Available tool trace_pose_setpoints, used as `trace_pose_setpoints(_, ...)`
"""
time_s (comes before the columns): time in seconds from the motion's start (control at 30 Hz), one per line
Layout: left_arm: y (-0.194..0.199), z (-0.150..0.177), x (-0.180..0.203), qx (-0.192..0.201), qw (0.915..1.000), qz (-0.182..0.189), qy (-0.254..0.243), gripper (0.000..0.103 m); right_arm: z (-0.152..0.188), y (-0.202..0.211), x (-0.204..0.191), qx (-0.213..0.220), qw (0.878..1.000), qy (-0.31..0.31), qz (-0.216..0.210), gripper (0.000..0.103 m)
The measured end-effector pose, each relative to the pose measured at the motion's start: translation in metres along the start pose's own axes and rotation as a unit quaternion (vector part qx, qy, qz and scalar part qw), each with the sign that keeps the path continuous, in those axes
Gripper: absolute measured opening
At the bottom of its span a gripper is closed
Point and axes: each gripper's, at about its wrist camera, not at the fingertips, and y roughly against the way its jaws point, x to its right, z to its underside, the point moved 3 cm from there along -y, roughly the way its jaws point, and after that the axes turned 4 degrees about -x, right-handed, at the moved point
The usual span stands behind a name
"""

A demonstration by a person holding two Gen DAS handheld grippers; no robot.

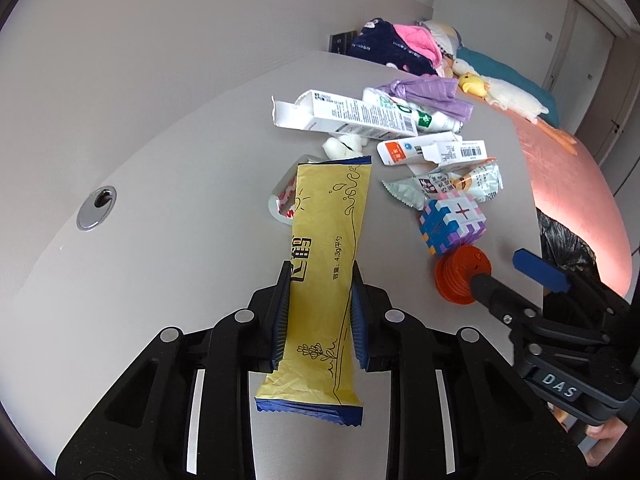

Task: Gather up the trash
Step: 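Grasp the red-orange lid with the right tool while the left tool holds the wrapper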

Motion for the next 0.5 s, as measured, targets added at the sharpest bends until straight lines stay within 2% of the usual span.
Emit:
trace_pose_setpoints(0.23,0.008,-0.007,-0.018,0.010,0.9996,-0.006,0.025,0.026,-0.002,-0.018,-0.009,-0.015,1.000,0.009,0.013,0.066)
trace_pose_setpoints(0.33,0.008,-0.007,-0.024,0.010,0.9994,-0.010,0.032,0.026,-0.002,-0.025,-0.011,-0.024,0.999,0.010,0.019,0.061)
trace_pose_setpoints(0.47,0.005,-0.008,-0.028,0.007,0.9992,-0.011,0.037,0.026,-0.001,-0.027,-0.012,-0.029,0.999,0.012,0.017,0.047)
trace_pose_setpoints(0.5,0.005,-0.008,-0.027,0.007,0.9993,-0.011,0.036,0.026,0.000,-0.027,-0.011,-0.030,0.999,0.009,0.014,0.047)
